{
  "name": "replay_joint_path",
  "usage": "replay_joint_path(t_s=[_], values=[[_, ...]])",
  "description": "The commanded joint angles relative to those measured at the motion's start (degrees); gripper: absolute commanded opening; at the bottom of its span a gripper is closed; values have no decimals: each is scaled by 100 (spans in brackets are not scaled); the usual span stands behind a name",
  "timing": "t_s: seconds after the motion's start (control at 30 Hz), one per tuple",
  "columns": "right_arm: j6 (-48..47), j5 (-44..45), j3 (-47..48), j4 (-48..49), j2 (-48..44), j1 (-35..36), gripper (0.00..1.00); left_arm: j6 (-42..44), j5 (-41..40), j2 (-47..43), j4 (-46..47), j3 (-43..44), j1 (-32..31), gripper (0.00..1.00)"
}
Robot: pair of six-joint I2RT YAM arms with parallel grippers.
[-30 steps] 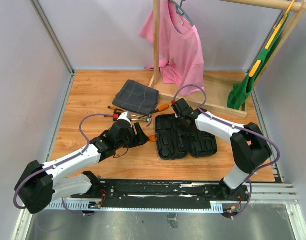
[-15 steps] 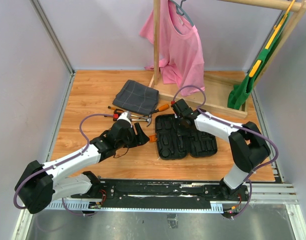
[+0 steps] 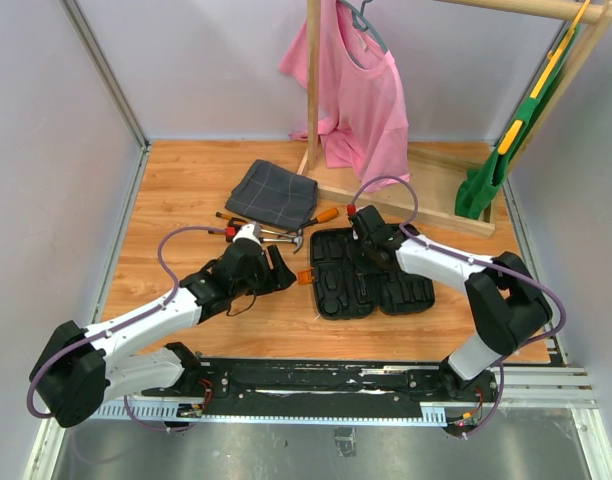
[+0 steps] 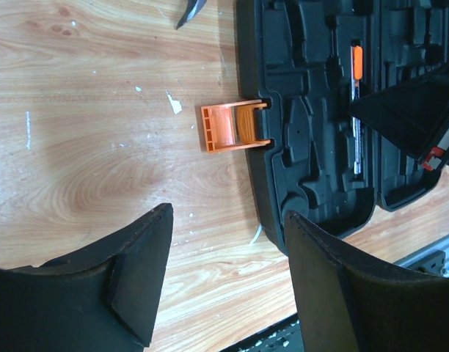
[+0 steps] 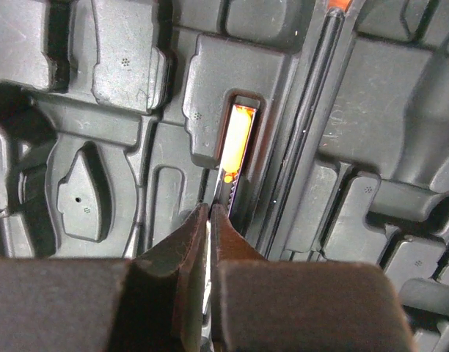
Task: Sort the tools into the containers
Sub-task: Place the utility knife in the storage box.
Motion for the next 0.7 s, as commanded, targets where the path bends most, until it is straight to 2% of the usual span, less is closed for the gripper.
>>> replay_joint_path(t_s=[0.0,0.13,0.37,0.67], values=[[-26,-314,-437,-613,84,-125,6,215,-344,-23,-189,333,38,66],[-98,-491,-94,-577,-384,-122,13,391,-481,-34,-358,527,60,67],[-266,-500,275,-338,-1211,-126,31,757,-1186,-75,-998,958,193,70],[-427,-572,-403,-290,-2196,-124,37,1260,-2293,521,-1579,1382,338,75]])
